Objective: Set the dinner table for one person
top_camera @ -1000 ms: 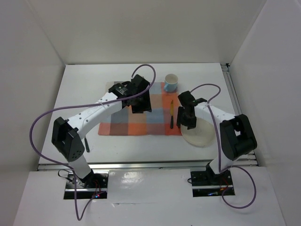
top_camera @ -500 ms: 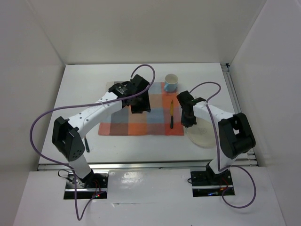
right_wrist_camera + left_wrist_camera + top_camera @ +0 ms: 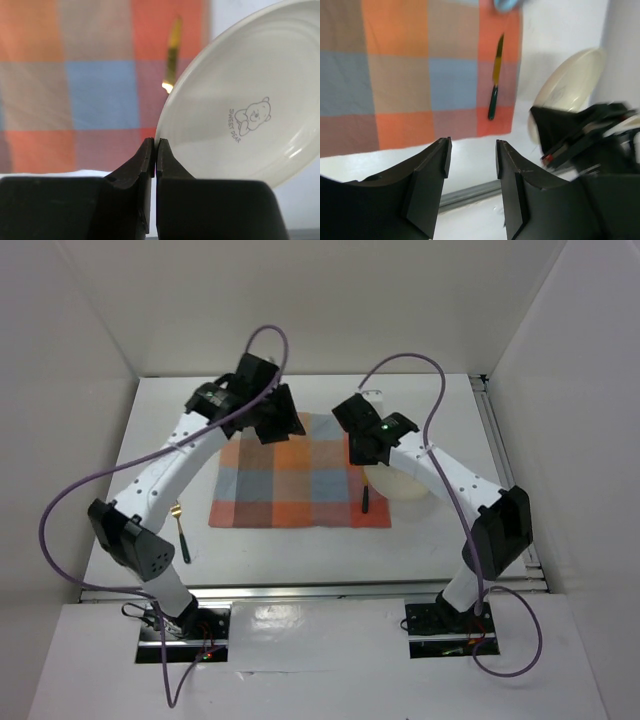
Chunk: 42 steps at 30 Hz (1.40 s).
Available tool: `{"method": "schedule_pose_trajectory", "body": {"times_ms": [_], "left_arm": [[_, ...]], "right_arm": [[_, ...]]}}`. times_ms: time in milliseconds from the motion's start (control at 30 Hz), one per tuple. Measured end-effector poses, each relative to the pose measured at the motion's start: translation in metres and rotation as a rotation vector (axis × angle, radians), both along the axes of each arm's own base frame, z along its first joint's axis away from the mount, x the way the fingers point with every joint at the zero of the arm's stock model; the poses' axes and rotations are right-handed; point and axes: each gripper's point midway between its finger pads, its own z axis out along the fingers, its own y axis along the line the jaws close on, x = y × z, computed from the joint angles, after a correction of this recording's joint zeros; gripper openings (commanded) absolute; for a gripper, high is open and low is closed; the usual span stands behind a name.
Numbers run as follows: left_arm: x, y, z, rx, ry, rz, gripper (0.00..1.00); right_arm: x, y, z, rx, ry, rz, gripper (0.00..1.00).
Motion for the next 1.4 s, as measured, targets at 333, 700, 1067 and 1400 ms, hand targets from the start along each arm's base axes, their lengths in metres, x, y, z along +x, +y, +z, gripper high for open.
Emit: {"method": "schedule_pose_trajectory", "body": {"times_ms": [333,700,1067,1400], "left_arm": [[-0.011,0.119,0.146,-0.177,-0.339,0.254,0.57],[-0.018,0.165,0.142,-0.156,-0.33,0.369,0.57],[-0.017,0.179,0.112,-0.11,-0.254,0.394,0.57],[-0.002,0.199,0.077,-0.018,-0.179,0.452,0.6]], "right_arm": [[0.009,0.123,0.005,-0.052,-0.04,0.249,0.0],[0.036,0.229,-0.042,-0.082,-0.06,0.454,0.0],[0.038,0.246,-0.105,-0.062,0.051,0.535,0.25],[0.033,0.257,-0.093,-0.004,0.051,0.586,0.95]]}}
